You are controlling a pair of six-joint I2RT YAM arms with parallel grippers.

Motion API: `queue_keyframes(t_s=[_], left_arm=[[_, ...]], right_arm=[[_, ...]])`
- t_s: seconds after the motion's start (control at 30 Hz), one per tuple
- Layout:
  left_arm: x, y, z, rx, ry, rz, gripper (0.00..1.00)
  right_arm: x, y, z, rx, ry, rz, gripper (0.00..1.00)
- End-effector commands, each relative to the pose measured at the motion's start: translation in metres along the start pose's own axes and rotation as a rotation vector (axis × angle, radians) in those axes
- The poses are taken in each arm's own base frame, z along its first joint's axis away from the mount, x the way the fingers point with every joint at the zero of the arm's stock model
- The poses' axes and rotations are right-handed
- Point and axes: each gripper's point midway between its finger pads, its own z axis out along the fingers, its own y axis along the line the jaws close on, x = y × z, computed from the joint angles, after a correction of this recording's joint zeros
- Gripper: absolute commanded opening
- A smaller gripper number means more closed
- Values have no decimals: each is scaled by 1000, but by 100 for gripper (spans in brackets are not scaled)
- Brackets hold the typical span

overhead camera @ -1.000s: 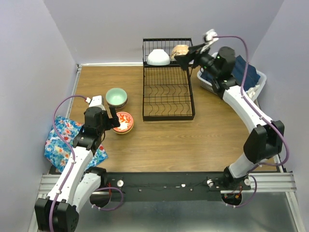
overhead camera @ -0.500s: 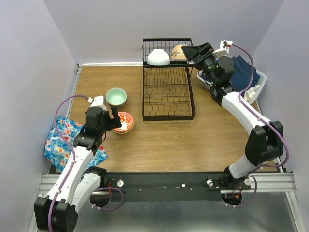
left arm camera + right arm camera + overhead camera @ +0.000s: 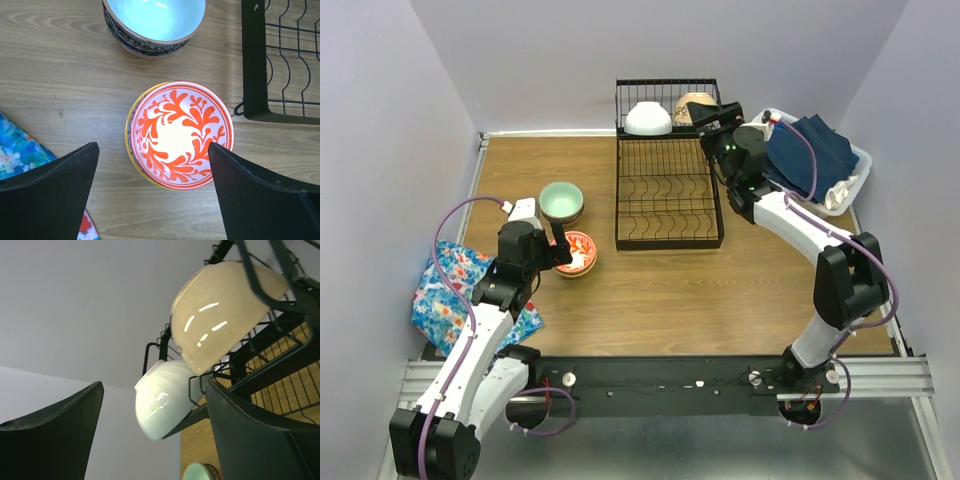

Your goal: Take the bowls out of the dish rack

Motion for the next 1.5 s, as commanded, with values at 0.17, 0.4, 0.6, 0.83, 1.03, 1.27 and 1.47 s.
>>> queue_keyframes(t_s=[0.17,0.4,0.6,0.83,1.03,1.27,1.47], left_arm=[[-5,-3,-2,13,-29,2,99],[-5,-3,-2,17,-29,5,99],[-4,-3,-2,15,-30,5,99],[-5,-3,-2,16,-31,8,99],[-7,-2,-3,10,-41,9,99],[-8,-1,-4,7,-48,6,99],[-8,0,-5,3,-52,7,99]], right_arm=[[-23,-15,22,57,-189,75,88],[-15,-21,34,64,-185,109,88],[-12,-28,40,90,-186,148,88],[-11,-22,47,135,-217,161,88],[-19,-24,43,215,-228,99,89],[-13,-19,35,303,-136,21,92],[-14,-13,34,370,-98,-21,92]])
